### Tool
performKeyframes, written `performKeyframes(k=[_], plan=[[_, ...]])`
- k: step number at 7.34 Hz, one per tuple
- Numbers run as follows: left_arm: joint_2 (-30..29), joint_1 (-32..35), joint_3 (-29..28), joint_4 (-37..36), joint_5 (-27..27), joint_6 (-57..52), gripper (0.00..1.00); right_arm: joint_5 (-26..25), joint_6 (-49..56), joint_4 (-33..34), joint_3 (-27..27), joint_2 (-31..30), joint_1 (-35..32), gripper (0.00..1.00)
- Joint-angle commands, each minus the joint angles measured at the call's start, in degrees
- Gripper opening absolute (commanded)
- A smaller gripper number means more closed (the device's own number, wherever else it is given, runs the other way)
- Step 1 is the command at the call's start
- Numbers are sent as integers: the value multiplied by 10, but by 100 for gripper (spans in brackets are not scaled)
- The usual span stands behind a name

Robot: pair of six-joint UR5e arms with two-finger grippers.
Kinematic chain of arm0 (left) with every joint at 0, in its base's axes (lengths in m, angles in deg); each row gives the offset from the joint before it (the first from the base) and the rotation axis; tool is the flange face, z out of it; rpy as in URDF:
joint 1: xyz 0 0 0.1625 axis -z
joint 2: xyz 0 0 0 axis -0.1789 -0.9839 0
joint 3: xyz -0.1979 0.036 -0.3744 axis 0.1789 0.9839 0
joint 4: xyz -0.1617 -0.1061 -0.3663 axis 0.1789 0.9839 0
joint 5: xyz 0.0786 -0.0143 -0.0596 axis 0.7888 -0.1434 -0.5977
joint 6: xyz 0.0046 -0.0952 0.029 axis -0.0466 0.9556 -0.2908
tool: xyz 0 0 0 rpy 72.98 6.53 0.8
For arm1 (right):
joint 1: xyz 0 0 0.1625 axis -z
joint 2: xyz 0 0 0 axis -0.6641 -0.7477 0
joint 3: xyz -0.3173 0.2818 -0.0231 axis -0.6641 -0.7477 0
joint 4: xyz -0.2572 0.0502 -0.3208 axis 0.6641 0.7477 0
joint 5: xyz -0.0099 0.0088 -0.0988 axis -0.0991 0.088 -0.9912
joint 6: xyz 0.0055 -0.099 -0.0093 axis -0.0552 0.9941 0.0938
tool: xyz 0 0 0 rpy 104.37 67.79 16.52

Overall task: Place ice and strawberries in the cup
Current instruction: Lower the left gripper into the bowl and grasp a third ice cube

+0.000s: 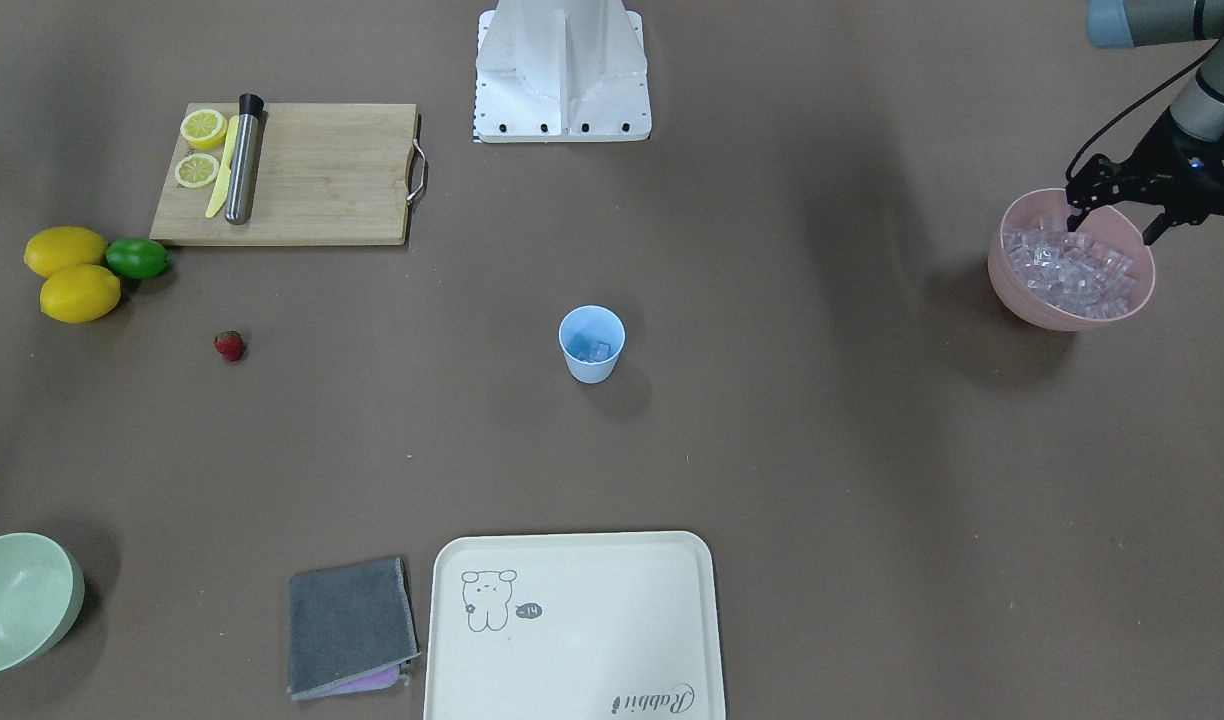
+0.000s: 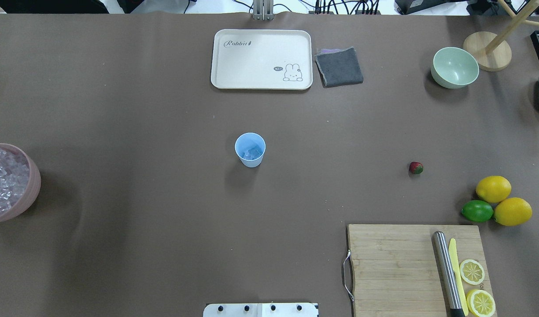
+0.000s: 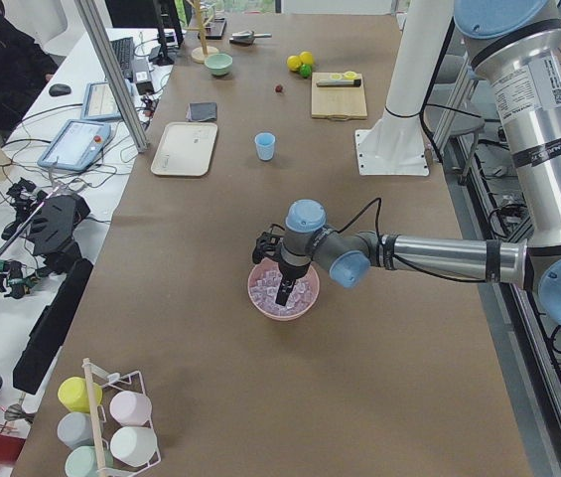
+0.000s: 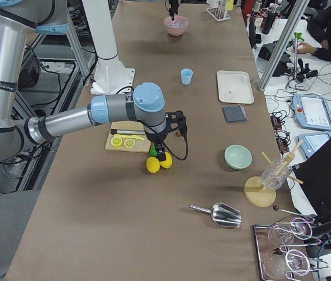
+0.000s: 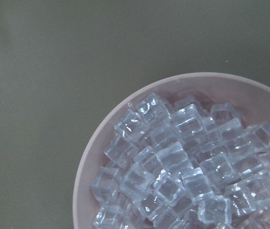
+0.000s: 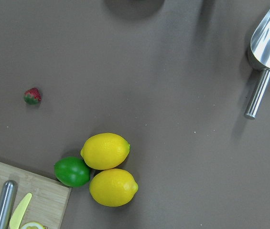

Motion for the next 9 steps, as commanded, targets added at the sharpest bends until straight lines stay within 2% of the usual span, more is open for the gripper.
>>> performKeyframes(k=[1, 3, 9], plan=[[23, -42, 3, 37, -1, 55, 97, 0, 0, 0, 3, -9, 0, 100], [43, -57, 2, 57, 0, 64, 95, 0, 0, 0, 6, -12, -1, 100], [18, -70, -27, 55, 1, 73, 93, 1, 0, 1, 19, -32, -1, 100]])
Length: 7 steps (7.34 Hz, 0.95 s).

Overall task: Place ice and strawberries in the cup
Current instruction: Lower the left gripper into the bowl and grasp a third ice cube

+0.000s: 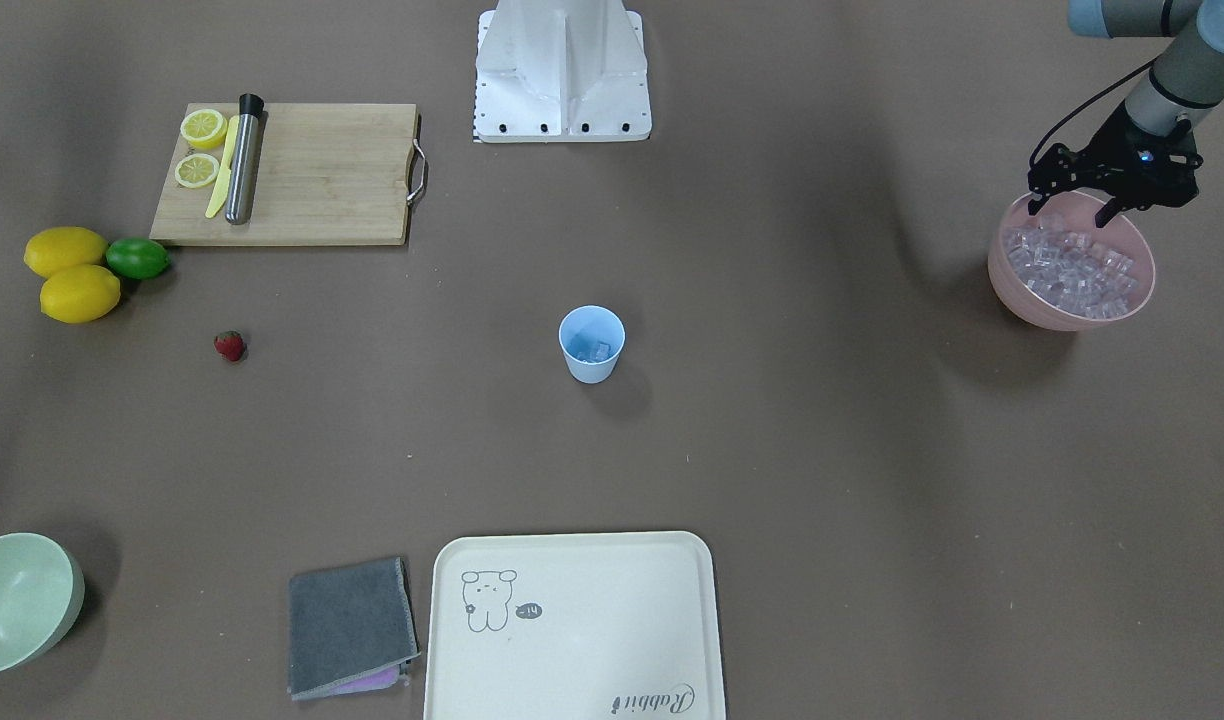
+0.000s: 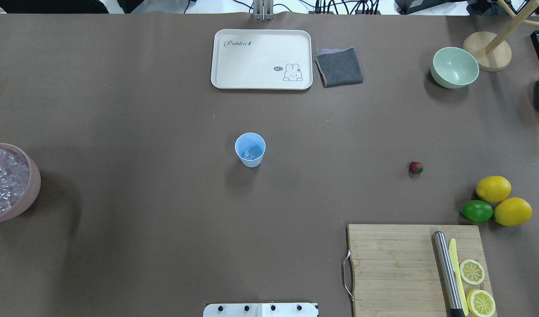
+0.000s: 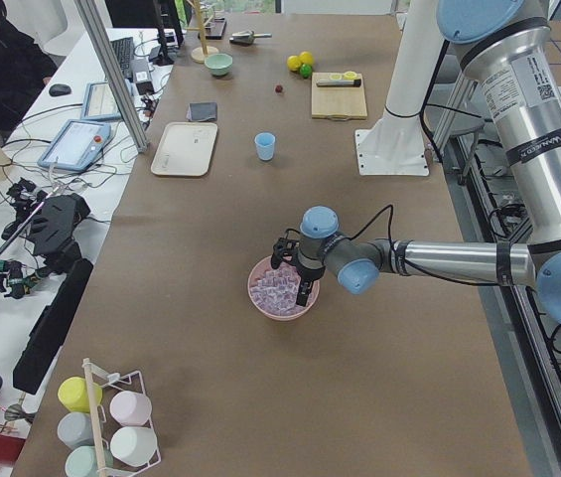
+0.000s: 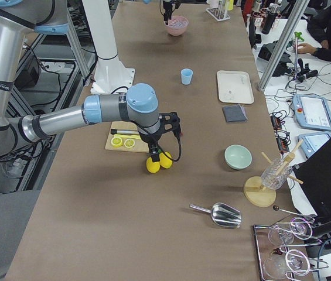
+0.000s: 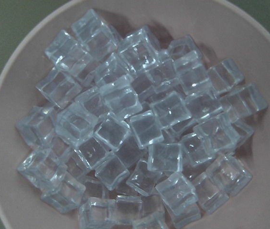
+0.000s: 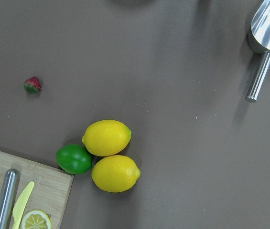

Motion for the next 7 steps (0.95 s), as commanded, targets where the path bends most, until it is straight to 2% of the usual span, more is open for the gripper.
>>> performKeyframes(k=[1, 2, 4, 5, 6, 7], plan=[[-13, -3, -23, 1, 0, 1, 93, -1, 0, 0, 2, -4, 0, 100], [-13, -5, -23, 1, 0, 8, 92, 0, 0, 1, 3, -3, -1, 100], [-13, -26, -17, 2, 0, 49, 79, 3, -1, 1, 4, -3, -1, 100], [-13, -29, -17, 2, 0, 51, 76, 9, -1, 2, 6, -2, -3, 100], [-12, -29, -17, 2, 0, 52, 70, 11, -1, 4, 9, -3, -4, 100], [-13, -29, -18, 1, 0, 53, 57, 16, -1, 4, 14, -9, -4, 100]])
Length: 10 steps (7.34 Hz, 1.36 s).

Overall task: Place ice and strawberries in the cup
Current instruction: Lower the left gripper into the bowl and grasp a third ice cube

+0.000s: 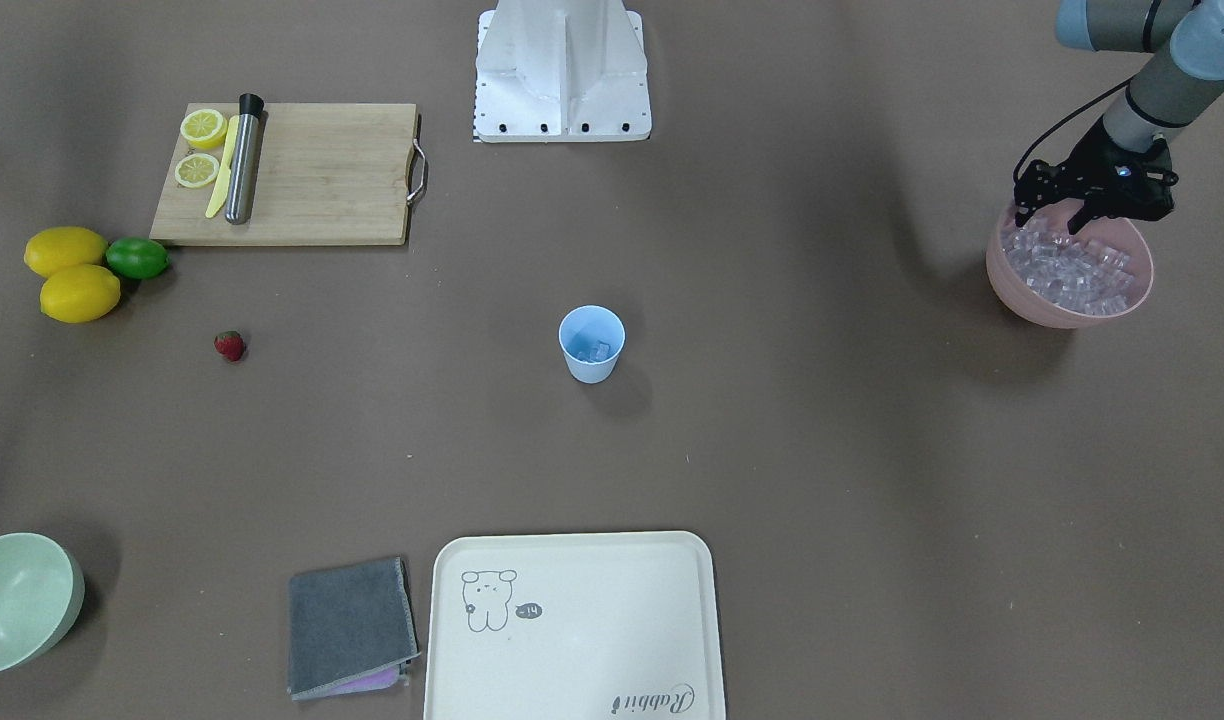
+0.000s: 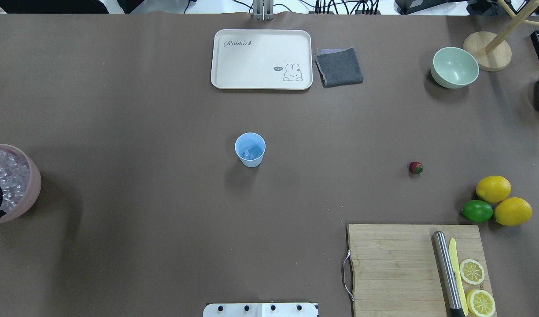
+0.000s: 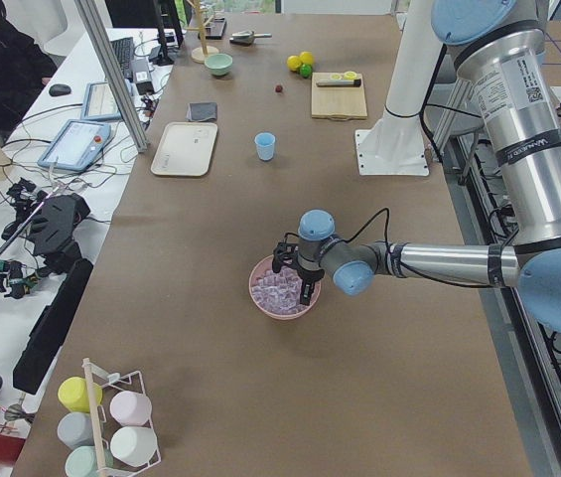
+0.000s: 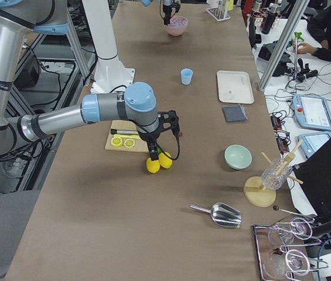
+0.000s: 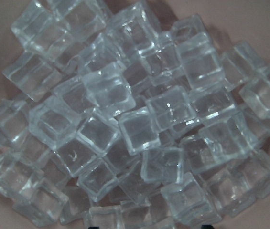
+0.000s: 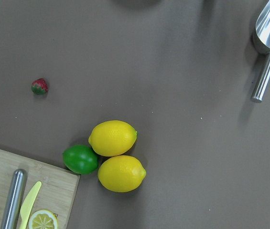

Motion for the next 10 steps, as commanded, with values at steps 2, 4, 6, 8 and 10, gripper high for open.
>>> performKeyframes(k=[2, 4, 6, 8, 10], plan=[[0, 2, 6, -3, -1, 3, 0, 5, -1, 2, 14, -15, -1, 100], [6, 6, 31, -14, -7, 2, 0, 24, -1, 2, 17, -22, -1, 100], [3, 24, 54, -45, -51, -8, 0, 24, -1, 2, 17, -27, -1, 100], [-21, 61, 66, -102, -83, -50, 0, 24, -1, 2, 17, -31, -2, 100], [-203, 97, 98, -340, -84, -57, 0, 25, -1, 2, 16, -36, -1, 100]])
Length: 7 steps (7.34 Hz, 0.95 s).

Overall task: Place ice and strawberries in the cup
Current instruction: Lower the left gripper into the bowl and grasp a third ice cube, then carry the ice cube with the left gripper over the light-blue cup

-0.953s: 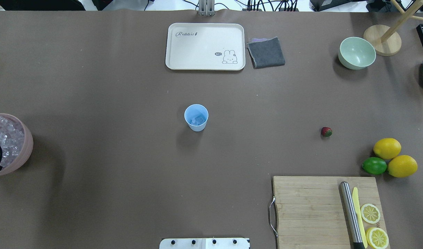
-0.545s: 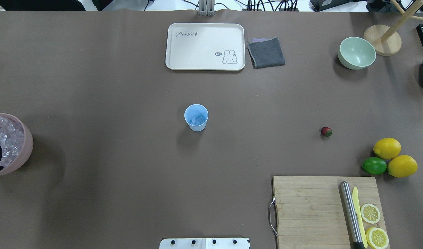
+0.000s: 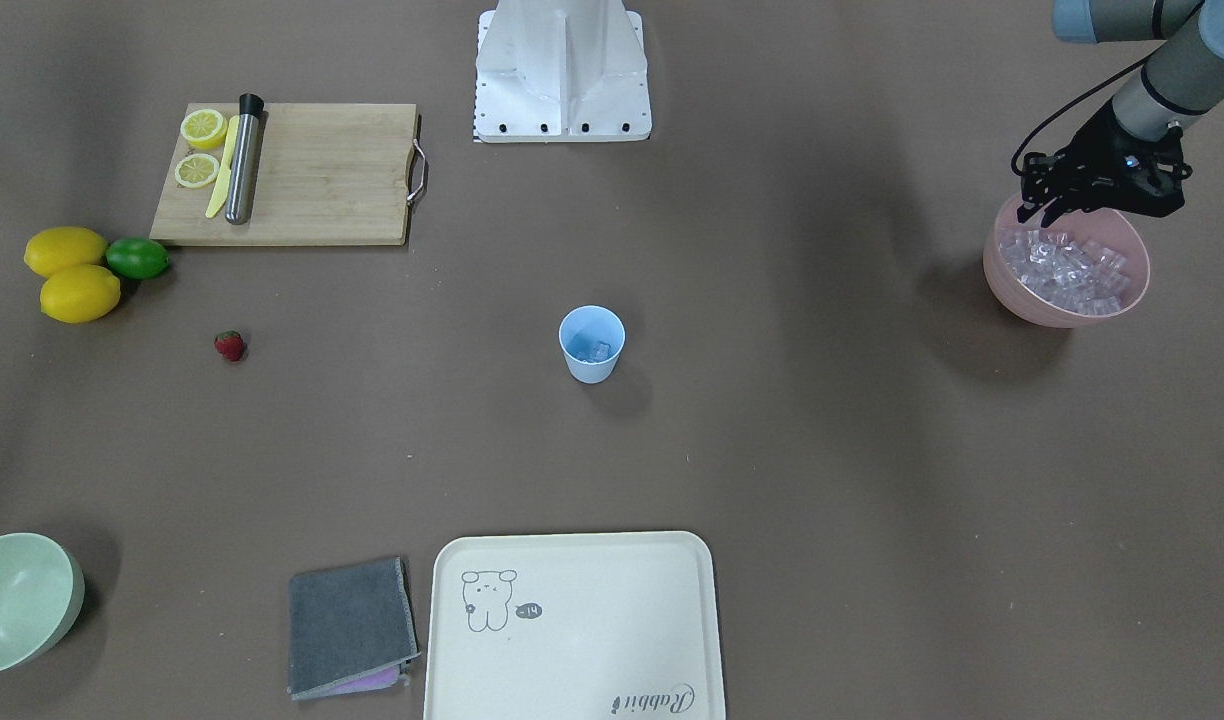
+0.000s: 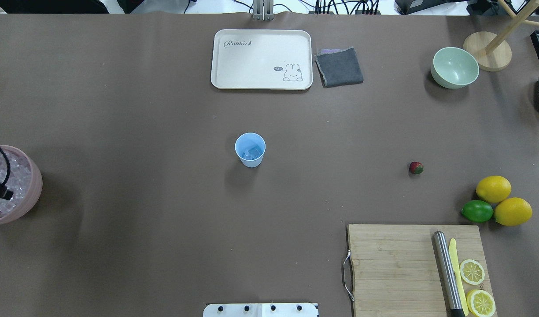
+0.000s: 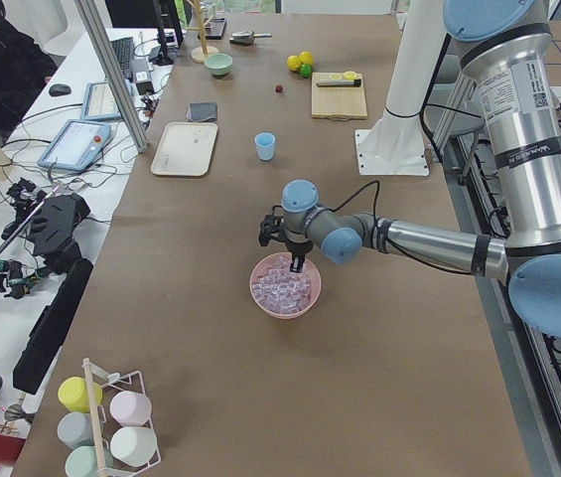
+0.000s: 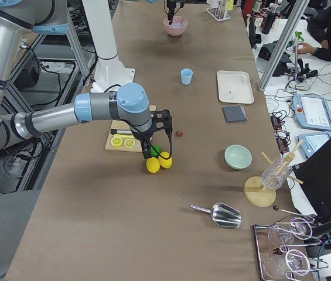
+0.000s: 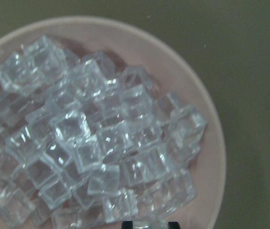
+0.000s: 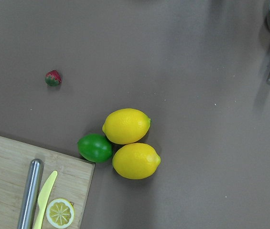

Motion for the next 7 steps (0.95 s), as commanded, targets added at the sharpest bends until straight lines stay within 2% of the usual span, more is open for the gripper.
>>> performKeyframes(k=[1, 2, 3, 4, 5, 6, 7], plan=[[-229, 30, 12, -258, 0, -2, 0, 1, 0, 0, 0, -4, 1, 100], [-323, 27, 7, -357, 3, 9, 0, 2, 0, -1, 0, -9, 1, 100], [-382, -4, -6, -379, 4, 73, 0, 1, 0, -1, 0, -11, 2, 100], [-445, -69, -41, -377, 25, 152, 0, 1, -1, -1, -2, -8, 3, 100], [-507, -107, -82, -376, 69, 204, 0, 0, -1, -1, -2, -5, 3, 100], [-543, -122, -128, -346, 73, 241, 0, -2, -1, -2, -2, -5, 3, 100], [-595, -145, -216, -271, 77, 305, 0, -2, -2, -3, -1, -4, 3, 100]])
